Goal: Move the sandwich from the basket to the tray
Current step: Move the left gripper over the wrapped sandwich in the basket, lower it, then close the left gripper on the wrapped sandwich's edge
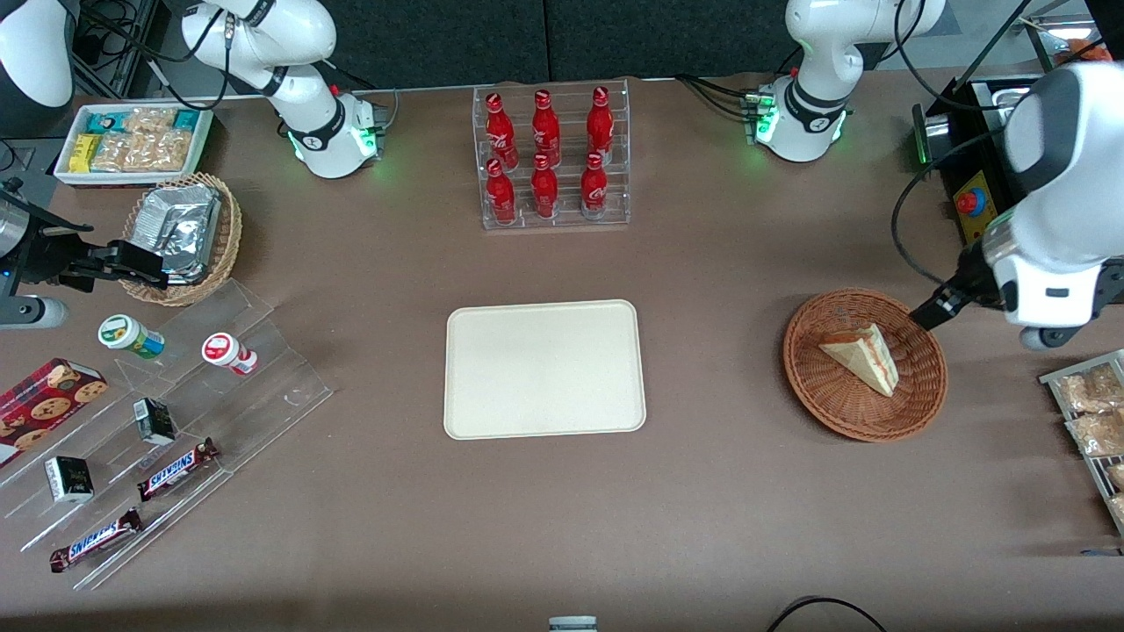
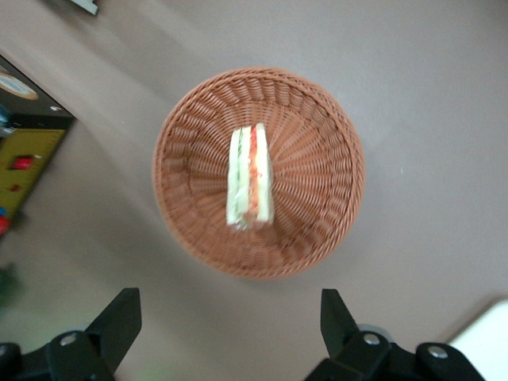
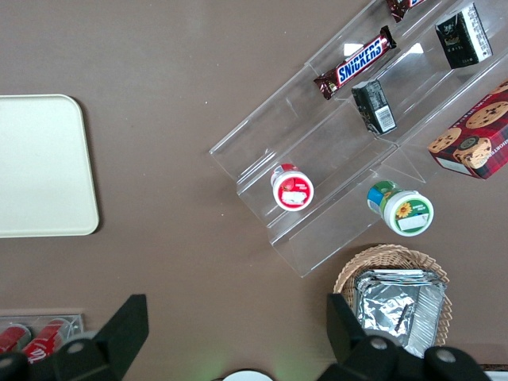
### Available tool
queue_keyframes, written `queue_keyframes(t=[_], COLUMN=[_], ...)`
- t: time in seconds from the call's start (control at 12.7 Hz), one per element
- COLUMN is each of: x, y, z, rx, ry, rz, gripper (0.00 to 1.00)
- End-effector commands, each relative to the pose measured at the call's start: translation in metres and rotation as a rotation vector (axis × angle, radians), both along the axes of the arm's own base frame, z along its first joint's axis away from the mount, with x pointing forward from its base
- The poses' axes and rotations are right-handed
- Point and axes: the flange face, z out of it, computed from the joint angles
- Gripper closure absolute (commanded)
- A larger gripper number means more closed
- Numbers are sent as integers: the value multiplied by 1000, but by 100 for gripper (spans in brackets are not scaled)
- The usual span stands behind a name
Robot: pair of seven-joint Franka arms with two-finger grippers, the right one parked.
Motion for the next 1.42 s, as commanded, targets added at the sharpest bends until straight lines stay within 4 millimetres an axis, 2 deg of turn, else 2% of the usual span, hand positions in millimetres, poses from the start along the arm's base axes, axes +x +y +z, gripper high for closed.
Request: queue_keyframes(t=[0.0, 0.16, 0.47, 0.71, 0.87, 1.34], x=[-17, -32, -41, -45, -44, -44], y=[9, 8, 11, 23, 32, 28], z=[-47, -92, -116, -151, -167, -202], rx=[14, 4, -8, -23, -28, -58], ry=[-79, -121, -152, -195, -196, -227], rz=[133, 176, 187, 205, 224, 264], gripper=[0, 0, 0, 0, 0, 0])
